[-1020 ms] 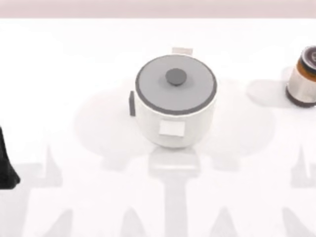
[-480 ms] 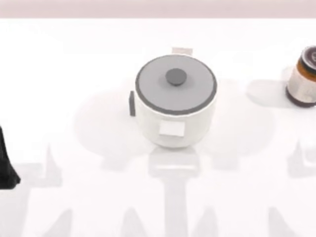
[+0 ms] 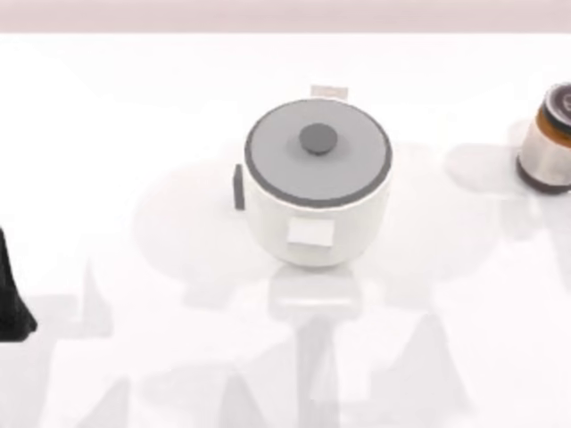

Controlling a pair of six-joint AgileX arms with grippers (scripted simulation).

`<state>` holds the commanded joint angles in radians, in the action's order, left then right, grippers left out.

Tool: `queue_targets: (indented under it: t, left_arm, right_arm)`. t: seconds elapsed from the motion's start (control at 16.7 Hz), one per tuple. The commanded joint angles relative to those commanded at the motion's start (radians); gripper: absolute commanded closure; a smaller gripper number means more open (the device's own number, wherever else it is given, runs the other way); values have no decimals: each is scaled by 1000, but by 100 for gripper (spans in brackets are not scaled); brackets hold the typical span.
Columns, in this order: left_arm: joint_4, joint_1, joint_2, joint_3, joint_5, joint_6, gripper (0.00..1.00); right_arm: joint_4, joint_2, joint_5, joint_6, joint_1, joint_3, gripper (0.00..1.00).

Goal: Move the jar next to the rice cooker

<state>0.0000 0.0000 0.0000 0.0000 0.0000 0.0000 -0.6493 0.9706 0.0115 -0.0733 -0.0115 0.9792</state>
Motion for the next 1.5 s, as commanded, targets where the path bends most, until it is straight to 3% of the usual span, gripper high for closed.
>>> queue_targets:
  t: [0.54, 0.9, 1.2, 1.5]
  left_arm:
    - [0, 0, 0, 0, 0, 0, 0]
    - [0, 0, 0, 0, 0, 0, 0]
    - [0, 0, 0, 0, 0, 0, 0]
    - [0, 0, 0, 0, 0, 0, 0]
  right_arm:
    - [-600, 924, 4, -92, 3, 947, 0]
    - [-882, 1402, 0, -146, 12, 1453, 0]
    - [-1001, 1610, -3, -172, 19, 1691, 0]
    - [-1016, 1635, -4, -176, 20, 1721, 0]
